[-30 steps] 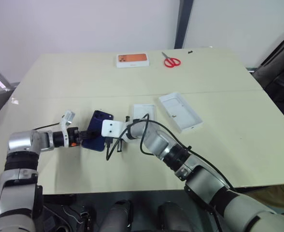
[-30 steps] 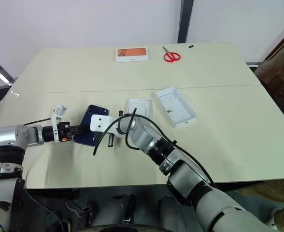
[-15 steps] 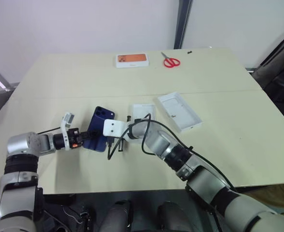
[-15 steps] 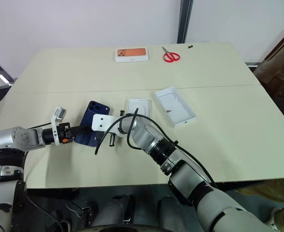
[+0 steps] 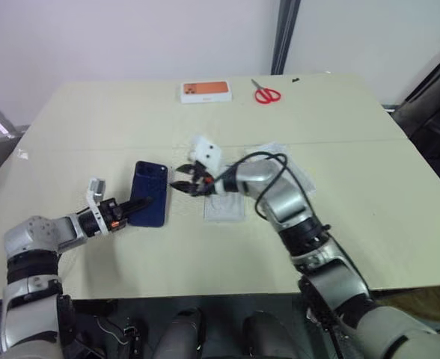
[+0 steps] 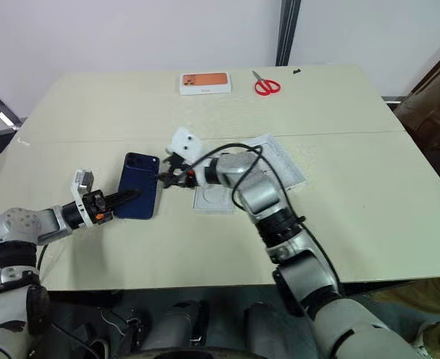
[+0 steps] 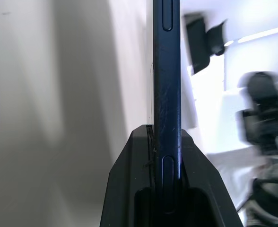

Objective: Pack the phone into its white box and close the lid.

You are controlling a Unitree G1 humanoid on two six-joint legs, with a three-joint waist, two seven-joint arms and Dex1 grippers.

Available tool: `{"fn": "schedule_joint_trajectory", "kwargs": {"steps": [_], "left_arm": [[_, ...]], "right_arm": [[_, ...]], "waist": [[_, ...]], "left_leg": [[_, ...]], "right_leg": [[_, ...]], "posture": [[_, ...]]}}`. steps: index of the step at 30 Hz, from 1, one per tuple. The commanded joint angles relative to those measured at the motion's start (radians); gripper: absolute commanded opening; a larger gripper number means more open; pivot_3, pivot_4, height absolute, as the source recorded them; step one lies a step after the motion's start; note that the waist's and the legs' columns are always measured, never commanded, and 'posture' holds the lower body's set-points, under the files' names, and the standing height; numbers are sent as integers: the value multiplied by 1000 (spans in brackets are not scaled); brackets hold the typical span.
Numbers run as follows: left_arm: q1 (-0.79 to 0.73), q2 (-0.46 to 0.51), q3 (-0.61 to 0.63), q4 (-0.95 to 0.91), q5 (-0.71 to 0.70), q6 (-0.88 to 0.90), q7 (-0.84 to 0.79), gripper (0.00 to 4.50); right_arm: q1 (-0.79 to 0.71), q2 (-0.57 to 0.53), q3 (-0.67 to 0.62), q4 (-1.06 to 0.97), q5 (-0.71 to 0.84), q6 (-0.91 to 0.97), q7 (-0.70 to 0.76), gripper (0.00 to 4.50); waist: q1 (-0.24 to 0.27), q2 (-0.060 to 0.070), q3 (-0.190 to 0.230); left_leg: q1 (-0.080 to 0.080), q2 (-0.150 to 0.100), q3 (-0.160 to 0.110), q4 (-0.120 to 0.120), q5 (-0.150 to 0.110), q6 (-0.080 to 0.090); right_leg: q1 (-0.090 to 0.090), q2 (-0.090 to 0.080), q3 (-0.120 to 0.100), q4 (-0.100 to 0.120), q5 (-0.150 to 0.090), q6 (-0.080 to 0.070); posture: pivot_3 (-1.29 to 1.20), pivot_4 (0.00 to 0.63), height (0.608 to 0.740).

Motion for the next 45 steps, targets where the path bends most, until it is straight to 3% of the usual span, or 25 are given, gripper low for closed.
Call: {"fn": "schedule_joint_trajectory", "kwargs": {"steps": [1,6,11,14,19,22,32,35,39,41,45], "left_arm": [[-14,-42,77,-99,-88,40,78,0],[-14,-101,108,-194,-150,79,167,0],[-14,-136,103,-248,-186,85,221,0],[-17,-148,102,-261,-203,87,247,0],[-24,-155,104,-262,-226,87,284,0],[-26,-155,102,-269,-241,93,303,0],[-25,-149,100,-266,-278,98,346,0],[-21,-161,94,-278,-285,98,364,0],[-9,-162,85,-293,-297,101,374,0],[-9,-163,89,-294,-305,104,381,0],[-6,-162,88,-297,-314,105,389,0]], "right_arm": [[53,-86,28,-115,39,-54,100,3402],[128,-216,58,-127,15,-154,156,3402],[158,-241,73,-118,7,-199,151,3402],[166,-245,82,-102,-2,-215,142,2573],[179,-256,96,-76,-31,-242,130,156],[186,-276,123,-55,-85,-287,119,69],[190,-272,119,-92,-58,-270,137,69],[185,-261,107,-106,-27,-243,148,829],[182,-258,92,-128,0,-239,158,3016],[173,-255,84,-125,8,-239,152,3793],[155,-245,72,-105,16,-238,135,3793]], "waist": [[-5,-1,0],[-16,-1,1],[-23,-2,1],[-23,-2,1],[-21,-2,1],[-20,-2,1],[-11,-2,1],[-6,-2,1],[-3,-2,1],[-2,-2,1],[-3,-2,1]], "left_leg": [[-2,0,0,0,0,0],[-5,1,0,0,1,-2],[-5,1,0,0,3,-4],[-5,1,0,0,3,-4],[-5,1,0,0,3,-5],[-5,1,0,1,3,-5],[-5,1,0,1,3,-6],[-5,1,0,1,3,-6],[-5,1,0,2,3,-6],[-5,1,0,2,3,-6],[-5,1,0,1,3,-6]], "right_leg": [[-1,0,0,0,0,0],[-2,1,0,2,0,0],[-1,1,0,2,0,0],[-1,1,0,2,0,0],[-1,1,0,1,0,0],[0,1,0,1,0,0],[0,1,0,1,0,0],[0,1,0,1,0,0],[0,1,0,1,0,0],[0,1,0,0,0,0],[0,1,0,0,0,0]], "posture": [[0,150,734],[0,150,734],[0,150,734],[0,150,734],[0,150,734],[0,150,734],[0,150,734],[0,150,734],[0,150,734],[0,150,734],[0,150,734]]}}
